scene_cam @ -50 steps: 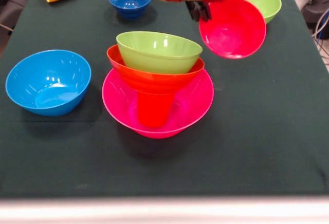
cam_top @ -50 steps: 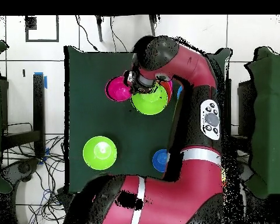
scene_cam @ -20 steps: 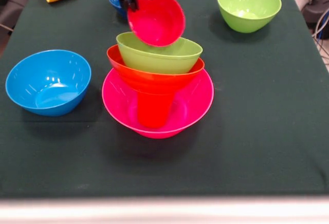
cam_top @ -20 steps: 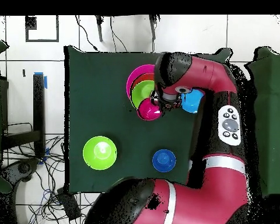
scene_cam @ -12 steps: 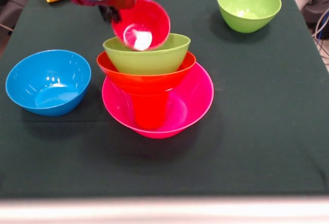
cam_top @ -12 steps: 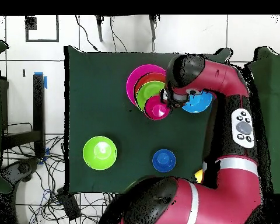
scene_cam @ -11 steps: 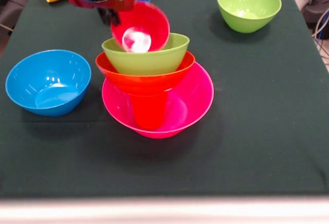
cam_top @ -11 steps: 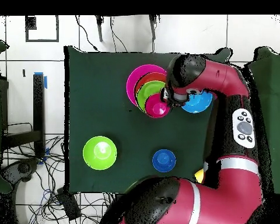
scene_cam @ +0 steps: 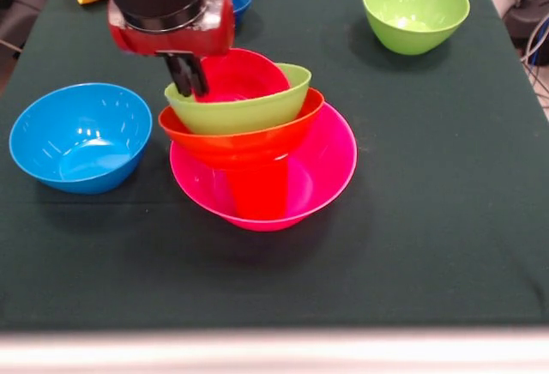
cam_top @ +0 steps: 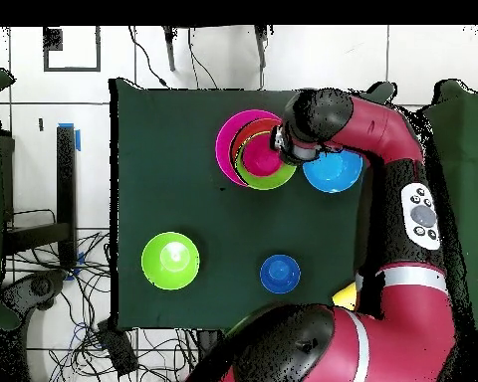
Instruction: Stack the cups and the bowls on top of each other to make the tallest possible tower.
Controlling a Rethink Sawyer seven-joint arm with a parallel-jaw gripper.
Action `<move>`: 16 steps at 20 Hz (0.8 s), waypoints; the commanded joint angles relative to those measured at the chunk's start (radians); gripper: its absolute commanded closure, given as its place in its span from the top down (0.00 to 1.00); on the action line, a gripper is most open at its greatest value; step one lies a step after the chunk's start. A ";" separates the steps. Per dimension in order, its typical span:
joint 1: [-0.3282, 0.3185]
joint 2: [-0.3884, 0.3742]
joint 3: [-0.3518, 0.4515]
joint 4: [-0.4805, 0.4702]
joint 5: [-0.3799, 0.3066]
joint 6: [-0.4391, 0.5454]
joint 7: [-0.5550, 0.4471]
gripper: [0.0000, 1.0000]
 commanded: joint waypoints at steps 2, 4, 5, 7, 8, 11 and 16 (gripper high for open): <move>0.014 0.013 0.164 0.108 0.007 -0.035 -0.197 0.00; 0.016 0.014 0.168 0.102 -0.001 -0.027 -0.189 1.00; 0.015 0.013 0.170 0.104 -0.006 -0.030 -0.189 1.00; 0.011 0.010 0.175 0.112 -0.011 -0.031 -0.182 1.00; 0.014 0.011 0.174 0.109 -0.015 -0.022 -0.176 1.00; 0.015 0.010 0.177 0.106 -0.025 -0.012 -0.170 1.00; 0.015 0.013 0.179 0.100 -0.036 -0.003 -0.165 1.00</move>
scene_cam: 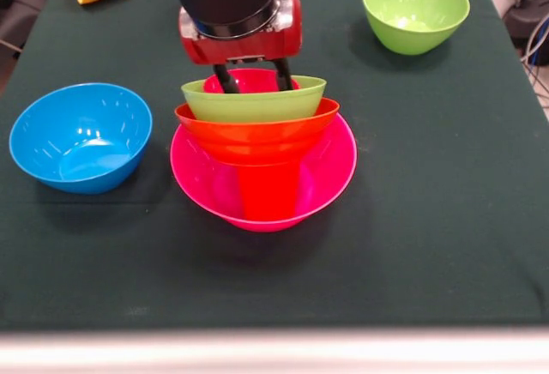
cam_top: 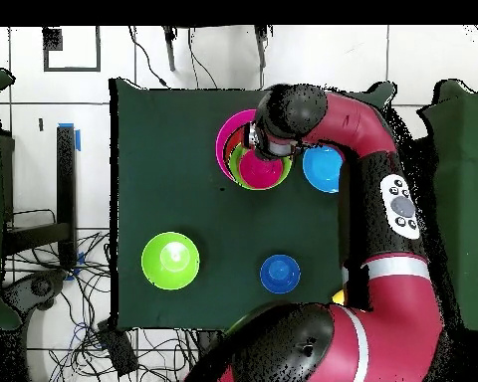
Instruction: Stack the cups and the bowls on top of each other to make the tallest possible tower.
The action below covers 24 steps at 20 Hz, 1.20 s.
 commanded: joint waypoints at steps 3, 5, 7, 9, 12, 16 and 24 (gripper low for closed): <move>0.018 0.002 0.067 0.047 -0.050 0.058 -0.179 1.00; 0.030 -0.008 0.051 0.018 -0.065 0.136 -0.181 1.00; 0.040 -0.012 0.034 -0.008 -0.082 0.222 -0.189 1.00; 0.047 -0.013 0.023 -0.032 -0.096 0.298 -0.198 1.00; 0.045 -0.015 0.025 -0.057 -0.105 0.355 -0.194 1.00; 0.045 -0.002 0.029 -0.084 -0.122 0.395 -0.187 1.00; 0.032 -0.012 0.024 -0.045 -0.166 0.355 -0.217 1.00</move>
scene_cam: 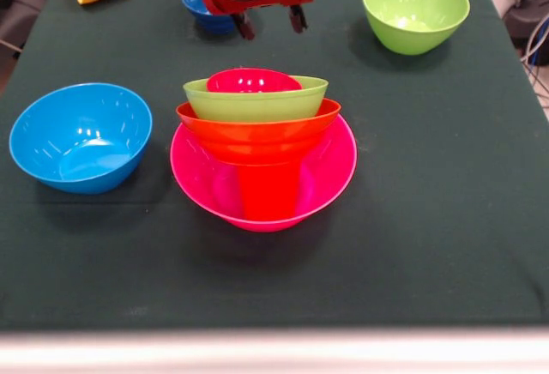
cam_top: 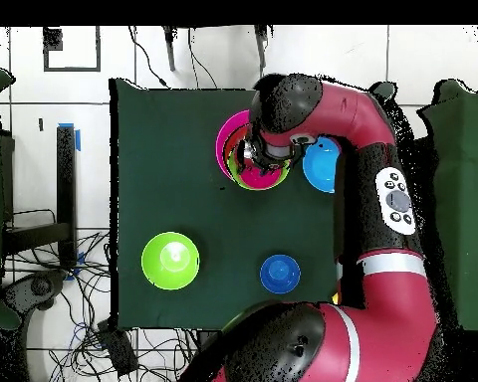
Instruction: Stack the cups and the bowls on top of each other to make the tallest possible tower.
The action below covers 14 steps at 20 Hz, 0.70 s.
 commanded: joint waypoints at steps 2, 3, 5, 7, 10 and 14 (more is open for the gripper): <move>0.006 -0.015 0.007 0.023 -0.165 -0.054 -0.245 1.00; 0.000 -0.017 0.006 0.030 -0.186 -0.081 -0.263 1.00; -0.011 -0.022 0.007 0.039 -0.220 -0.117 -0.287 1.00; -0.018 -0.020 0.009 0.029 -0.255 -0.132 -0.312 1.00; -0.026 -0.018 0.017 0.014 -0.300 -0.136 -0.349 1.00; -0.037 -0.031 0.027 0.001 -0.341 -0.109 -0.386 1.00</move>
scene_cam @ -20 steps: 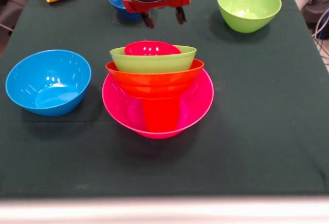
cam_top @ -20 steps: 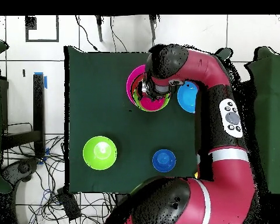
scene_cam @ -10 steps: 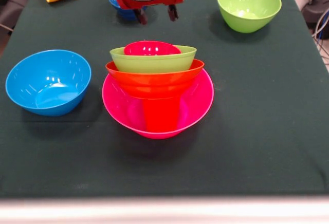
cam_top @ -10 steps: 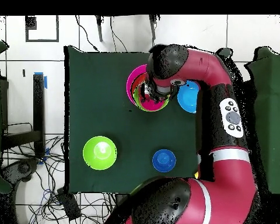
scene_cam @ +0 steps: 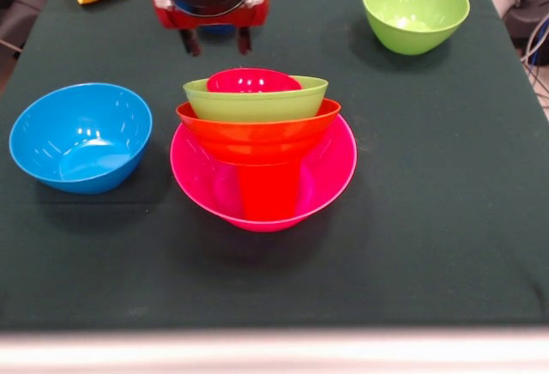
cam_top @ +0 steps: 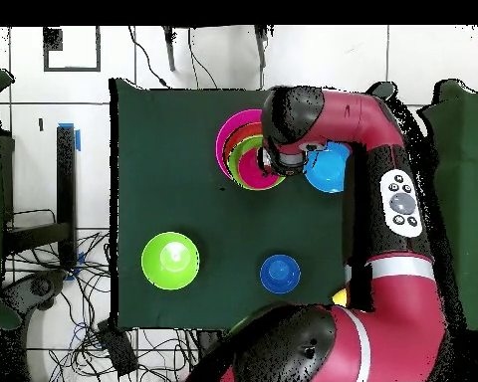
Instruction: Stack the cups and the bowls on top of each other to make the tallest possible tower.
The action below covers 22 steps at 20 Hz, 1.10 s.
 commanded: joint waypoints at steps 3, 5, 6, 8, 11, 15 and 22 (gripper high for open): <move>-0.031 -0.016 0.043 -0.033 -0.168 -0.022 -0.421 1.00; -0.035 0.000 0.053 -0.067 -0.186 -0.008 -0.444 1.00; -0.037 0.002 0.055 -0.072 -0.192 -0.007 -0.452 1.00; -0.041 0.011 0.061 -0.090 -0.203 -0.005 -0.470 1.00; -0.040 0.035 0.072 -0.130 -0.216 -0.001 -0.494 1.00; -0.037 0.039 0.069 -0.137 -0.221 0.001 -0.505 1.00; -0.047 0.006 0.030 -0.034 -0.167 0.034 -0.436 1.00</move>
